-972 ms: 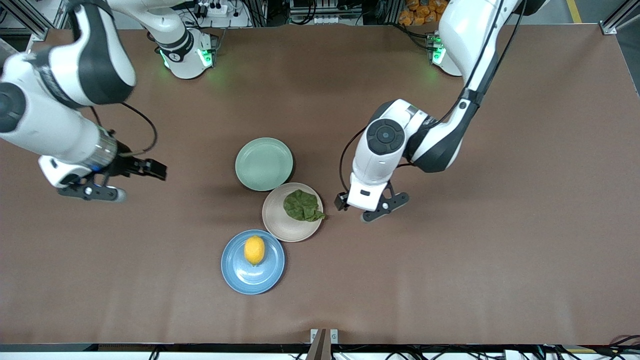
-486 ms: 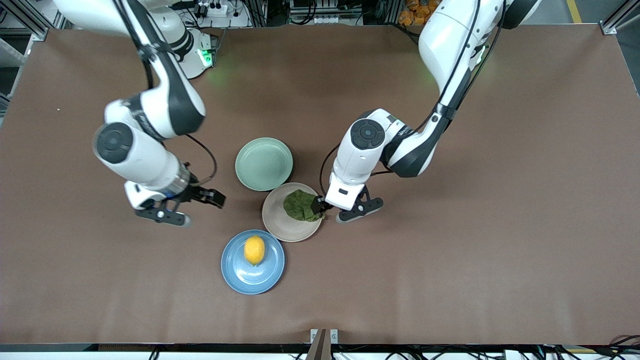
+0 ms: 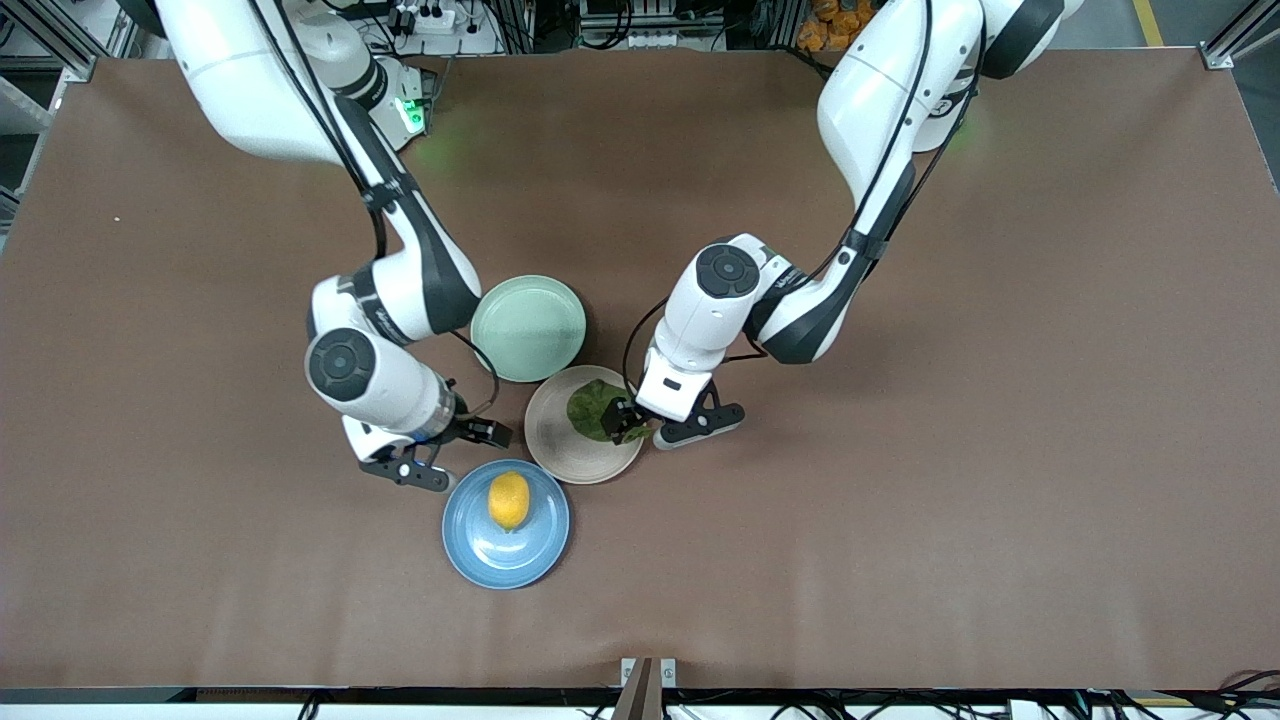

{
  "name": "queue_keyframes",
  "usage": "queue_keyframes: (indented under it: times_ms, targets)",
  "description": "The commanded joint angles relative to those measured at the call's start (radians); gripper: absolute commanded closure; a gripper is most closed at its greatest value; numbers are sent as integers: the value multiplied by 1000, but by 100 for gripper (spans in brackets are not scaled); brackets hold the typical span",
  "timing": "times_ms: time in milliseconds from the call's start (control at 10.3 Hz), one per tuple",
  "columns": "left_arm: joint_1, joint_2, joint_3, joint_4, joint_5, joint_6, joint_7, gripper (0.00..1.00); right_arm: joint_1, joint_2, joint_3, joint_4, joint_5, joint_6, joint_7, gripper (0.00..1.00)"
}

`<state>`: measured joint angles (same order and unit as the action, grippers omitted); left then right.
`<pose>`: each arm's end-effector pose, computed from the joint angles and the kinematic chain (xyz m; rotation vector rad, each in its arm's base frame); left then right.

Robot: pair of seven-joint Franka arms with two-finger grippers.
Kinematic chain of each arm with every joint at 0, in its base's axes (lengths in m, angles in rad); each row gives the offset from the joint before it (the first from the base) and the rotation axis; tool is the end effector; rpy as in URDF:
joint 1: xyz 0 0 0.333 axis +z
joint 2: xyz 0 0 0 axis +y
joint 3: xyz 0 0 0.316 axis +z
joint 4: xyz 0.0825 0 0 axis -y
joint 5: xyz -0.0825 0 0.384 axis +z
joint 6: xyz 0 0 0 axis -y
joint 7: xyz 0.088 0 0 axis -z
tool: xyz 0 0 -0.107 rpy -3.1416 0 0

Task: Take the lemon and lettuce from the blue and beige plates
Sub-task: 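Grasp the lettuce with the left gripper while the right gripper grasps the lemon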

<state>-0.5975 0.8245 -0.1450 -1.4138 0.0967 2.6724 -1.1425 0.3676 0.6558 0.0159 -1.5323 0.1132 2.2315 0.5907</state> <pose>0.5806 -0.4995 0.2586 2.6925 0.5367 0.3271 0.6593 0.2678 0.2753 -3.0032 0.4206 0.0134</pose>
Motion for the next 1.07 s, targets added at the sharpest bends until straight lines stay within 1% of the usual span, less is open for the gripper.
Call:
queue_keyframes:
  times_ms: [0,194,292,486,778,972]
  targets:
    - [-31,37,27,29,29,61,-52,0,11,51,-14,47,58,78,12,0]
    - [-91,70,92,29,26,96,-65,0,19,100,-14,92,59,141,11,0]
    - [-102,82,110,29,26,107,-68,0,24,120,-19,115,57,149,6,0]
    - [-102,91,111,26,26,107,-68,0,37,146,-34,145,57,152,-14,0]
    - [-107,90,110,26,21,107,-69,0,45,192,-60,170,57,221,-61,0]
    - [-126,87,110,27,20,107,-97,0,54,222,-80,195,57,226,-72,0]
